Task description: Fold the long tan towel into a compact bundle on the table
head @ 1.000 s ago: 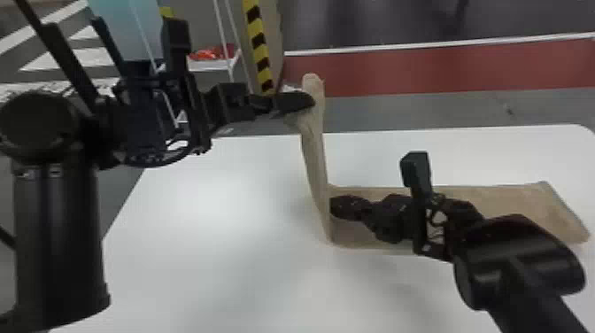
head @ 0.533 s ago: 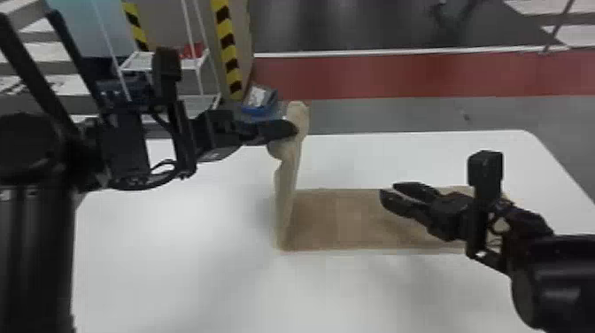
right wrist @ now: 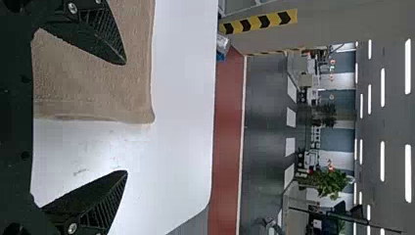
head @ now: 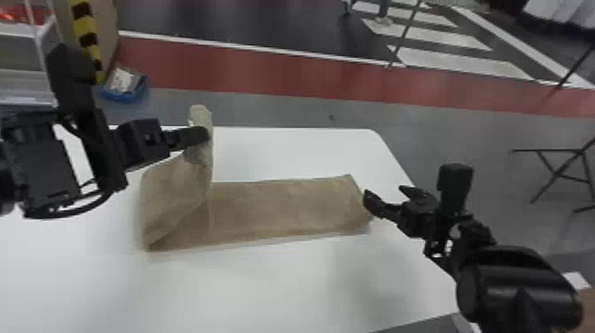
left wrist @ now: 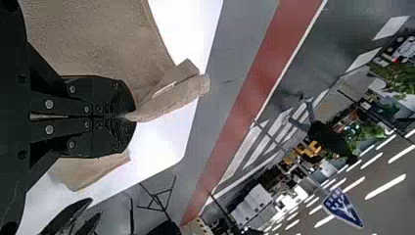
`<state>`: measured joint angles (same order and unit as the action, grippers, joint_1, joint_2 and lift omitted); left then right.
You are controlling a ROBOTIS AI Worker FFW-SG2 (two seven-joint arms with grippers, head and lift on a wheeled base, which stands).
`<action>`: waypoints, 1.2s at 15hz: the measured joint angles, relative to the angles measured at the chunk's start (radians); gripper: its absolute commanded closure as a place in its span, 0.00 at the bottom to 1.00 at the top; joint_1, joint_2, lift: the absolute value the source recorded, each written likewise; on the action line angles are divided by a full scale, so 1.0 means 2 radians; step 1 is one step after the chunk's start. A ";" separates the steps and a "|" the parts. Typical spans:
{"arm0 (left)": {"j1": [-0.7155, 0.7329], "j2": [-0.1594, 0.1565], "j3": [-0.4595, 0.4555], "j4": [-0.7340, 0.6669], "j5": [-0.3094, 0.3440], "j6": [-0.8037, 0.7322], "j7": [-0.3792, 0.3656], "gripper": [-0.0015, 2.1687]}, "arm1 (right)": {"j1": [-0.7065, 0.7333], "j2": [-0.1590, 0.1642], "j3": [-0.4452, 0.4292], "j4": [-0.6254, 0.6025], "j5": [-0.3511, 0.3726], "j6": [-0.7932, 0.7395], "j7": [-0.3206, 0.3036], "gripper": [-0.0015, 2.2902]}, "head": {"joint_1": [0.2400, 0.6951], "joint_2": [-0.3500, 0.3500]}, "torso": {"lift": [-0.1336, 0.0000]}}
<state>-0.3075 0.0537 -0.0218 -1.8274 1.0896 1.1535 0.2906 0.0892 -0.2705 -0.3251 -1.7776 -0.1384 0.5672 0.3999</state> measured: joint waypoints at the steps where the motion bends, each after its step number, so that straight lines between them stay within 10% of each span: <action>1: 0.006 -0.004 -0.014 -0.005 -0.010 -0.010 0.005 0.79 | 0.003 -0.002 -0.011 -0.001 -0.009 0.019 -0.003 0.02 | 0.98 0.00 | 0.07; 5: 0.023 -0.019 -0.073 -0.017 -0.033 -0.027 0.012 0.79 | 0.003 -0.013 -0.038 -0.014 -0.037 0.132 -0.004 0.02 | 1.00 0.00 | 0.07; 18: 0.032 -0.027 -0.200 0.020 -0.080 -0.187 0.037 0.72 | 0.023 -0.021 -0.053 -0.021 -0.047 0.089 0.006 0.02 | 1.00 0.00 | 0.07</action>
<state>-0.2425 0.0000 -0.4222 -1.7875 0.9299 0.7792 0.3639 0.1358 -0.3121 -0.4311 -1.8200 -0.2321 0.7454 0.4126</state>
